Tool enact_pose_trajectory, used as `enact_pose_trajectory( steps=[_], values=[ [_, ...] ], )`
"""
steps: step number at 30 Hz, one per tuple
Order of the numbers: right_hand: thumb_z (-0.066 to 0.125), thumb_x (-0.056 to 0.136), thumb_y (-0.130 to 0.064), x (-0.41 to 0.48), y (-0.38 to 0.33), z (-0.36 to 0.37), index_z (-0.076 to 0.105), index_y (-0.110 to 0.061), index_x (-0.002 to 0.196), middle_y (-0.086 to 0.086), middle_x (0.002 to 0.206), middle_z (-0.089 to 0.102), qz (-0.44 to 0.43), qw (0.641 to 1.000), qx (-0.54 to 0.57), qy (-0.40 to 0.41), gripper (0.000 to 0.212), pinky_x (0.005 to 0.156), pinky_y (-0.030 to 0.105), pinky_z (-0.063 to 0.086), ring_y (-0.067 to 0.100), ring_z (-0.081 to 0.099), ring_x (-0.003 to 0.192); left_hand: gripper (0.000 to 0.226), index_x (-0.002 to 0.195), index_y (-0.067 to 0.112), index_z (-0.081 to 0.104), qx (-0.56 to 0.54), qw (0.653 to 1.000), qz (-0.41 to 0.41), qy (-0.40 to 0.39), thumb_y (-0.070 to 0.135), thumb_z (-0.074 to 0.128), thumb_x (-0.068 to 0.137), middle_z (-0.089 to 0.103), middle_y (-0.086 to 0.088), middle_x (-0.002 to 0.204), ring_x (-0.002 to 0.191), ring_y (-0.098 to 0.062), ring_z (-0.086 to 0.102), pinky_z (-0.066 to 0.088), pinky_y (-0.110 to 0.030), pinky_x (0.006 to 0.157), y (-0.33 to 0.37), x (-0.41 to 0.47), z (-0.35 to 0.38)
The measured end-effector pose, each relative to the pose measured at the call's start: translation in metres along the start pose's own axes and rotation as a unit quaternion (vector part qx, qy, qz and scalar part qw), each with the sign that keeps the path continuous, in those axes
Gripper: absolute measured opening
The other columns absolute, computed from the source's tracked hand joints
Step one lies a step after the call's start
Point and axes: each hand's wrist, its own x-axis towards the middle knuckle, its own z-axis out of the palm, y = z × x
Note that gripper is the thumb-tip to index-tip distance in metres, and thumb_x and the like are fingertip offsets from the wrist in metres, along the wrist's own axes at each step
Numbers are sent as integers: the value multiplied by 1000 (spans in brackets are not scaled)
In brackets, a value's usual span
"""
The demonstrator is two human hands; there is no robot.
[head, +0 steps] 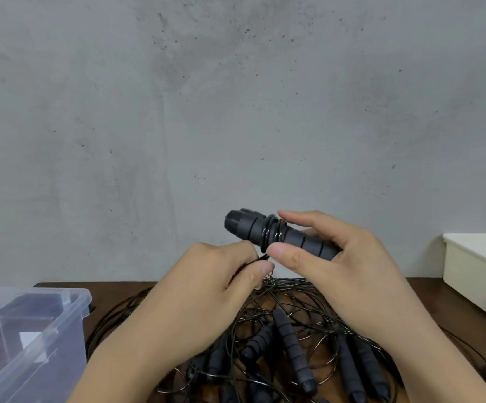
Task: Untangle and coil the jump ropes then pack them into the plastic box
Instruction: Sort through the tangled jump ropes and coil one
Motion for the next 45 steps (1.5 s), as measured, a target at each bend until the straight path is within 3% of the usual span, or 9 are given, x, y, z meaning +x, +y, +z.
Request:
enact_pose_trajectory(
  steps=[7, 14, 20, 24, 28, 33, 36, 39, 45],
  values=[
    [79, 78, -64, 0, -6, -12, 75, -53, 116, -16, 83, 74, 83, 981, -26, -173, 40, 77, 26, 52, 5, 66, 70, 35, 77, 24, 73, -132, 990, -47, -19, 58, 79, 76, 51, 7, 52, 51, -6, 41, 33, -25, 53, -2, -4, -22],
    [78, 81, -61, -3, -15, -23, 80, -47, 111, -18, 77, 72, 97, 960, -31, -262, 33, 75, 28, 53, 9, 64, 66, 48, 66, 14, 64, -233, 970, -58, -48, 45, 100, 58, 43, -4, 54, 54, -21, 36, 29, -40, 51, -16, 2, -15],
    [81, 81, -54, -9, -23, -26, 81, -40, 115, 3, 86, 76, 73, 943, 42, -321, 37, 76, 36, 51, 14, 64, 69, 59, 62, 19, 59, -357, 931, -6, -79, 61, 98, 47, 41, -7, 58, 51, -12, 34, 30, -21, 49, -38, 4, -10],
    [80, 84, -40, -8, -20, -20, 84, -33, 113, 1, 84, 78, 41, 948, 132, -287, 30, 62, 17, 47, 15, 60, 63, 66, 75, 6, 57, -439, 897, -2, -58, 64, 88, 73, 34, -21, 60, 47, -15, 35, 31, -21, 47, -44, 6, -4],
    [87, 89, -39, -8, -18, -18, 84, -30, 115, -1, 76, 74, 24, 948, 173, -265, 28, 54, 13, 44, 16, 59, 61, 20, 82, 6, 59, -446, 893, -21, -50, 13, 54, 101, 47, -14, 67, 54, -20, 42, 36, -26, 51, -52, 7, -3],
    [79, 84, -45, -9, -15, -12, 82, -30, 121, 14, 99, 78, -15, 947, 255, -197, 40, 49, 24, 39, 18, 61, 62, 25, 69, 26, 67, -423, 902, -81, 2, 37, 79, 88, 46, -5, 67, 60, -17, 39, 37, -24, 59, -46, 7, 7],
    [78, 83, -53, -7, -11, -5, 81, -32, 121, 24, 99, 76, -22, 962, 251, -105, 44, 50, 27, 38, 33, 54, 64, 44, 61, 25, 55, -414, 907, -77, 8, 52, 61, 94, 32, 7, 57, 54, -13, 21, 21, -21, 51, -26, 13, 14],
    [83, 88, -49, -5, -11, 0, 81, -28, 122, 19, 101, 79, -37, 962, 263, -57, 40, 49, 27, 39, 27, 56, 64, 53, 87, 7, 62, -382, 922, -63, 29, 57, 50, 102, 29, 7, 60, 55, -18, 18, 15, -29, 50, -19, 14, 15],
    [78, 77, -51, -2, -10, 7, 83, -39, 113, 8, 82, 77, -46, 974, 216, 43, 38, 52, 23, 41, 18, 60, 59, 33, 94, 33, 62, -133, 990, -40, 32, 49, 37, 110, 49, 12, 54, 48, -8, 44, 35, -29, 50, -13, 12, 20]
  ],
)
